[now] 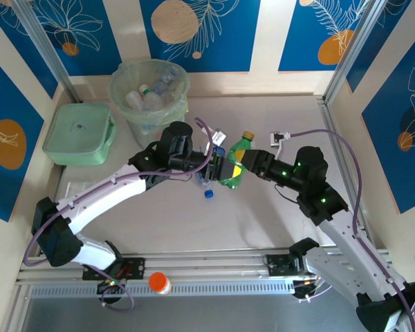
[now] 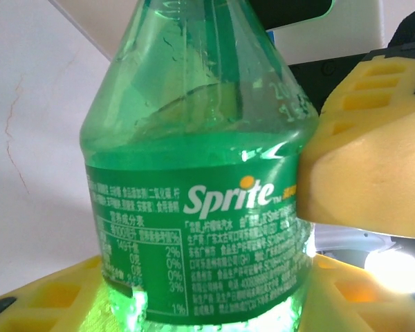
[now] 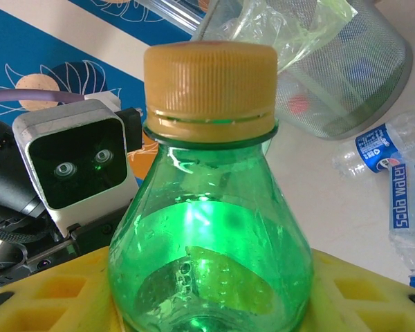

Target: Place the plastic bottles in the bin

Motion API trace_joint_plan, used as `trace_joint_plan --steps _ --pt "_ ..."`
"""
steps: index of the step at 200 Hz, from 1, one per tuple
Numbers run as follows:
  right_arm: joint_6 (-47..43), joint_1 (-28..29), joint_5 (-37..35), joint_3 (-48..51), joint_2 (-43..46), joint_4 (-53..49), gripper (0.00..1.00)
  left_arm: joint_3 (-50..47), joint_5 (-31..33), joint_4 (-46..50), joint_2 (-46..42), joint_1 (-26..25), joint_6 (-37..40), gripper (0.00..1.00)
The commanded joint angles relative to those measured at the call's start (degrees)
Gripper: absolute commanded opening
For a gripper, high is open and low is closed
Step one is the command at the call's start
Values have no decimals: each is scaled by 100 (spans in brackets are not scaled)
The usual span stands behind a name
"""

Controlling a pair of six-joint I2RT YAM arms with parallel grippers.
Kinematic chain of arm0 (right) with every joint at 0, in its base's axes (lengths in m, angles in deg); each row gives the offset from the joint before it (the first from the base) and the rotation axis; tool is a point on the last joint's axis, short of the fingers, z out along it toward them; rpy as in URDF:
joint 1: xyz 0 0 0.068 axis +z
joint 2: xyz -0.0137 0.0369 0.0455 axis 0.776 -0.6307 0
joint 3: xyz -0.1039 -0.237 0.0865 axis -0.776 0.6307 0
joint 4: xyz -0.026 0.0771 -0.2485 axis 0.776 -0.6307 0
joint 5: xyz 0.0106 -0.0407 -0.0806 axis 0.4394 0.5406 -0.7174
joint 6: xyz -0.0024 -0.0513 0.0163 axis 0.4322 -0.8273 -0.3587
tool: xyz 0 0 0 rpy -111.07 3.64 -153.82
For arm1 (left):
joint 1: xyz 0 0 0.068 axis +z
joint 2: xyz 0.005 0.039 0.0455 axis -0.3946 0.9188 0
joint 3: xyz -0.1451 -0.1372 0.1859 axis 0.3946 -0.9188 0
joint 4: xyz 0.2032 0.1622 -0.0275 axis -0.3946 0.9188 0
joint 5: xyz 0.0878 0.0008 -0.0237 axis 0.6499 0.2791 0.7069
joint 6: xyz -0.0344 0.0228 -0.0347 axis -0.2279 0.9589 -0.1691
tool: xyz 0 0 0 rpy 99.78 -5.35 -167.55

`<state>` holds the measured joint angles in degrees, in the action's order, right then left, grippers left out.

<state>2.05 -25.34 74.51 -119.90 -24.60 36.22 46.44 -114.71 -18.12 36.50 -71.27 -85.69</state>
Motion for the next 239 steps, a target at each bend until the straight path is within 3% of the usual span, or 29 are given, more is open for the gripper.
trace_joint_plan --steps 1,49,66,97,135,179,239 --pt "60 125 116 19 22 37 60 105 -281 -278 -8 -165 173 50" --pt "-290 133 -111 -329 66 -497 88 363 86 291 -201 -126 519 48" --pt "-492 128 -312 -508 123 -801 93 500 322 591 -280 -79 666 48" --pt "-904 90 -892 -816 339 -1467 94 951 932 1542 -299 236 946 44" --pt "-1484 -39 -1509 -1387 331 -2395 94 1588 1634 2419 -347 1111 978 41" --pt "-1637 -156 -1409 -1351 233 -2419 94 2906 2550 3414 173 2280 948 35" --pt "-1643 -260 -1215 -997 112 -2226 94 4951 3622 4317 1615 3056 625 30"
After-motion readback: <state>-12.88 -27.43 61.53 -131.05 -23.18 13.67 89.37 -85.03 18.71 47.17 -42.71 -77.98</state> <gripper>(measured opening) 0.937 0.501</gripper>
